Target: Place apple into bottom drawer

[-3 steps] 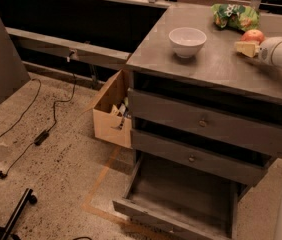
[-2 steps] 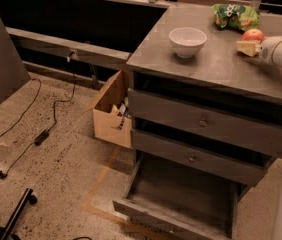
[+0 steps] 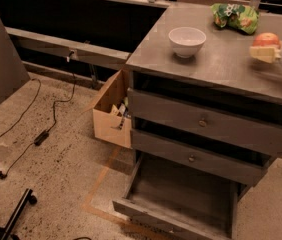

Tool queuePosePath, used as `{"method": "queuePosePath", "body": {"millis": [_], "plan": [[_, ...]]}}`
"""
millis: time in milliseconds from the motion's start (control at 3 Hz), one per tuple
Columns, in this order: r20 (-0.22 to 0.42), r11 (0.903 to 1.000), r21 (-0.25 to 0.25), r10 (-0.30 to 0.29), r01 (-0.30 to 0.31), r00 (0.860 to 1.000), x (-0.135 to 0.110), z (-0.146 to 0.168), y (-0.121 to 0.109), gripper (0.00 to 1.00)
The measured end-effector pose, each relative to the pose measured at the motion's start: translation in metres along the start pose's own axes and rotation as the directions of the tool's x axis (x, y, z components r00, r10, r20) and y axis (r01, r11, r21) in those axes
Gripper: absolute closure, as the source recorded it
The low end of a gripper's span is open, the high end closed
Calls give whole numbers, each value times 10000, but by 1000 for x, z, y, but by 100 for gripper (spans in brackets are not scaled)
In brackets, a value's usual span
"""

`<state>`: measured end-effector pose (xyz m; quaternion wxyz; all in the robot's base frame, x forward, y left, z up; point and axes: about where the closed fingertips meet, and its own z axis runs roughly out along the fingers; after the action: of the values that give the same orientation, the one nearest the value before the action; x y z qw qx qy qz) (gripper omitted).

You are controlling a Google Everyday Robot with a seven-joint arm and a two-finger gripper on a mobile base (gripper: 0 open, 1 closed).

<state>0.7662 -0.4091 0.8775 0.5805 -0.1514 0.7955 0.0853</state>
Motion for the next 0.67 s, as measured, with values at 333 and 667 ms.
{"method": "queuePosePath", "body": {"millis": [333, 667], "plan": [[11, 9946, -1027, -136, 136, 9999, 1, -59, 26, 100], [431, 9746, -2191, -374, 459, 9984, 2, -110, 52, 100]]}}
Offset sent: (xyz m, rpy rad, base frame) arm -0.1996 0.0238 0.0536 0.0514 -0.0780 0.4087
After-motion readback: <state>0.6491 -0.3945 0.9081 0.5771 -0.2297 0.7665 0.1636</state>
